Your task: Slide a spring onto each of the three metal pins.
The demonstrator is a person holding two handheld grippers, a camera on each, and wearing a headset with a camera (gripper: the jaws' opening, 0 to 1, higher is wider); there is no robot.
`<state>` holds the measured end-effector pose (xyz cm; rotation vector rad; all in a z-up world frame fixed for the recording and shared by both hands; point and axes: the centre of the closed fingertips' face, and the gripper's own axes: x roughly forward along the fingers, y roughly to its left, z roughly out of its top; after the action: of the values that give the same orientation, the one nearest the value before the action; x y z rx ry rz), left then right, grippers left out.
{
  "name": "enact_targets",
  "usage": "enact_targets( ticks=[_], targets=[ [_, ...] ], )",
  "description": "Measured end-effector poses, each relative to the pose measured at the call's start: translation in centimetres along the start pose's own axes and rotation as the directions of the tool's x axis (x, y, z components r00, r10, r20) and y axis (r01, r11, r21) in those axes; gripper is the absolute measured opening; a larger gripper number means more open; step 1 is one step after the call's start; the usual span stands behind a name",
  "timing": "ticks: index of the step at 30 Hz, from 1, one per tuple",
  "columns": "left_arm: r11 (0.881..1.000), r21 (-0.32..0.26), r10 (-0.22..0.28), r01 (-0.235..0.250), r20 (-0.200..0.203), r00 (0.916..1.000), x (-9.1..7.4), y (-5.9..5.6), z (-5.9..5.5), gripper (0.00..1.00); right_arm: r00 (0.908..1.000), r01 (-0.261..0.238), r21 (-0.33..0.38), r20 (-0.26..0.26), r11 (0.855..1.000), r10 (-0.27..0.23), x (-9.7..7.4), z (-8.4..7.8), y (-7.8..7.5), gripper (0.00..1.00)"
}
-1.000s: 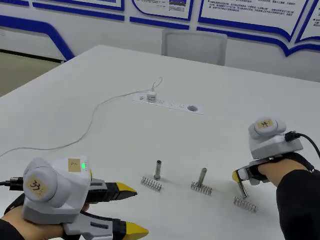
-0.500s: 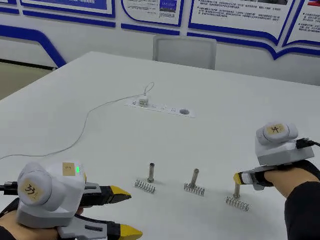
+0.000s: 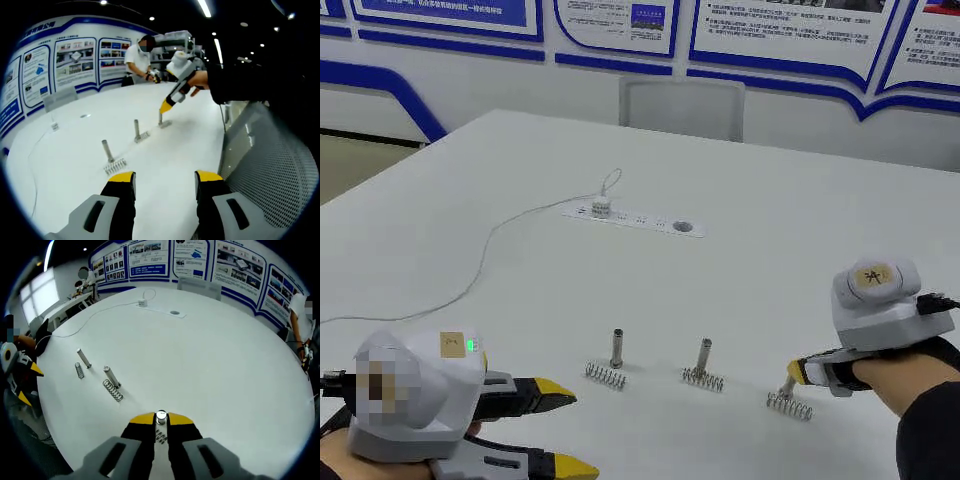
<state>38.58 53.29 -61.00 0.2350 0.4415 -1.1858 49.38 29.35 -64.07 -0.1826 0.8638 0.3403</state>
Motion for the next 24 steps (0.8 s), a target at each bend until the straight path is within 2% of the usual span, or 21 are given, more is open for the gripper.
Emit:
enact_targets(
  ticks=[8, 14, 24],
  targets=[
    [1.000, -0.002, 0.002, -0.002, -0.009, 1.0000, 0.0, 0.0, -0.2, 0.49, 0.9999, -0.011, -0.022, 0.003, 1.000, 0.011, 0.1, -0.4, 0.1, 0.10],
    [1.000, -0.008, 0.007, -0.007, -0.004, 1.0000, 0.0, 0.1, -0.2, 0.49, 0.9998, -0.017, -0.038, 0.005, 0.999, 0.017, 0.0, -0.4, 0.3, 0.11],
    [1.000, -0.007, 0.004, -0.004, 0.008, 1.0000, -0.1, 0.1, 0.0, 0.48, 0.9992, -0.040, -0.075, -0.006, 0.996, 0.039, 0.0, -1.4, 0.6, 0.15]
  ],
)
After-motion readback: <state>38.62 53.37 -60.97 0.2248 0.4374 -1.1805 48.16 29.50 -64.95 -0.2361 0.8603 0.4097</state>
